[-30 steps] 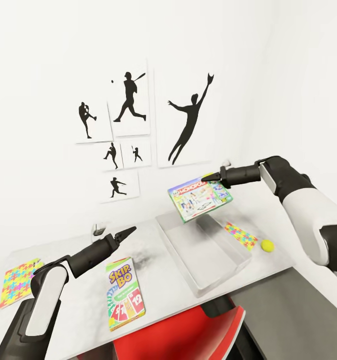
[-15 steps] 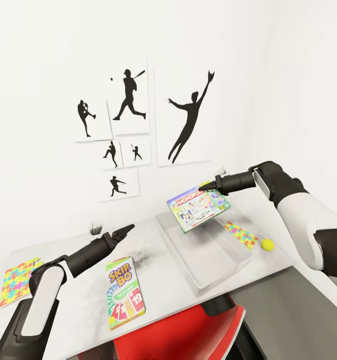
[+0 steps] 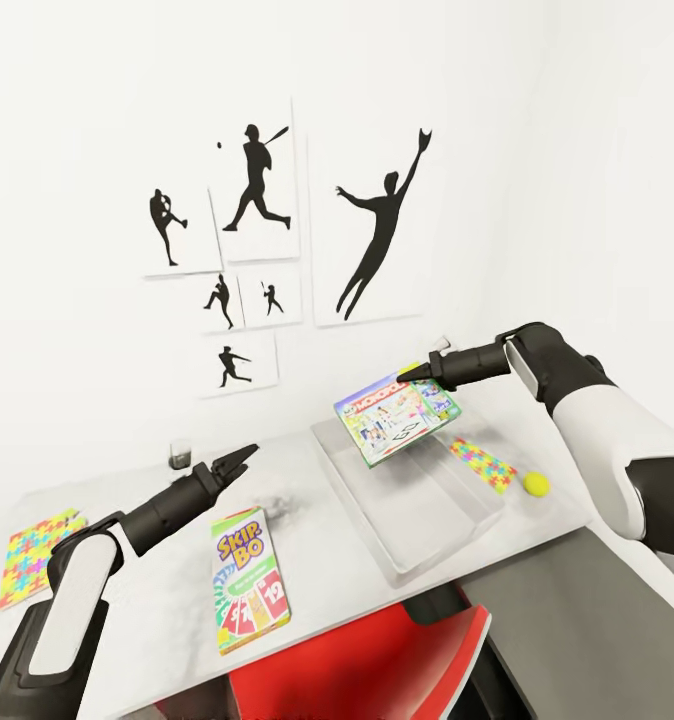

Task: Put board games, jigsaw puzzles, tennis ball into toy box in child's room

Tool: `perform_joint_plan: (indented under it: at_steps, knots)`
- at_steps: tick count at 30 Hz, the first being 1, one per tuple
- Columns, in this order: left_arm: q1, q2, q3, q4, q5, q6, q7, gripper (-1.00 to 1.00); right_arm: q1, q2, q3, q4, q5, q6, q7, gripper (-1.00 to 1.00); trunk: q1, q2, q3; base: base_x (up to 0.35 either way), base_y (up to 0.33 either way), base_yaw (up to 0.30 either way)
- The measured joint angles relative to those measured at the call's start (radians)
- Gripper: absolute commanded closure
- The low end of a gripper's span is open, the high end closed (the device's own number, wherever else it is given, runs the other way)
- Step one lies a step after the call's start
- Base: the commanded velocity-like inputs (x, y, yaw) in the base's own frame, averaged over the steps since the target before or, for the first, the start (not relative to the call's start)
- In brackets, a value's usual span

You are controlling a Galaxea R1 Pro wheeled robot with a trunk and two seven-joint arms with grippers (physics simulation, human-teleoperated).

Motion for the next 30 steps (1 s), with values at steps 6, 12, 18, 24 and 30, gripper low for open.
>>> perform_joint_plan:
  at_steps: [6, 12, 18, 24, 30]
  knots:
    - [0.008, 0.0, 0.019, 0.003, 0.015, 0.0, -0.003, -1.0, -0.006, 0.003, -0.001, 0.0, 0.001, 0.0, -0.021, 1.0, 0.0, 0.0, -0.01, 0.0, 0.0, 0.0]
    - [0.011, 0.0, 0.025, 0.005, 0.019, 0.0, -0.011, -1.0, -0.01, 0.006, -0.002, 0.0, 0.0, 0.0, -0.038, 1.0, 0.0, 0.0, -0.019, 0.0, 0.0, 0.0]
    - [0.012, 0.0, 0.028, 0.011, 0.02, 0.0, -0.018, -1.0, -0.014, 0.016, -0.004, -0.001, 0.0, 0.001, -0.055, 1.0, 0.0, 0.0, -0.029, 0.0, 0.0, 0.0]
    - [0.013, 0.0, 0.03, 0.016, 0.021, 0.001, -0.021, -1.0, -0.048, 0.042, -0.006, 0.002, 0.001, -0.018, -0.125, 1.0, 0.0, 0.0, -0.039, 0.0, 0.0, 0.0]
    - [0.013, 0.0, 0.03, 0.018, 0.022, 0.001, -0.023, -1.0, -0.078, 0.085, -0.006, 0.007, 0.002, -0.058, -0.219, 1.0, 0.0, 0.0, -0.049, 0.0, 0.0, 0.0]
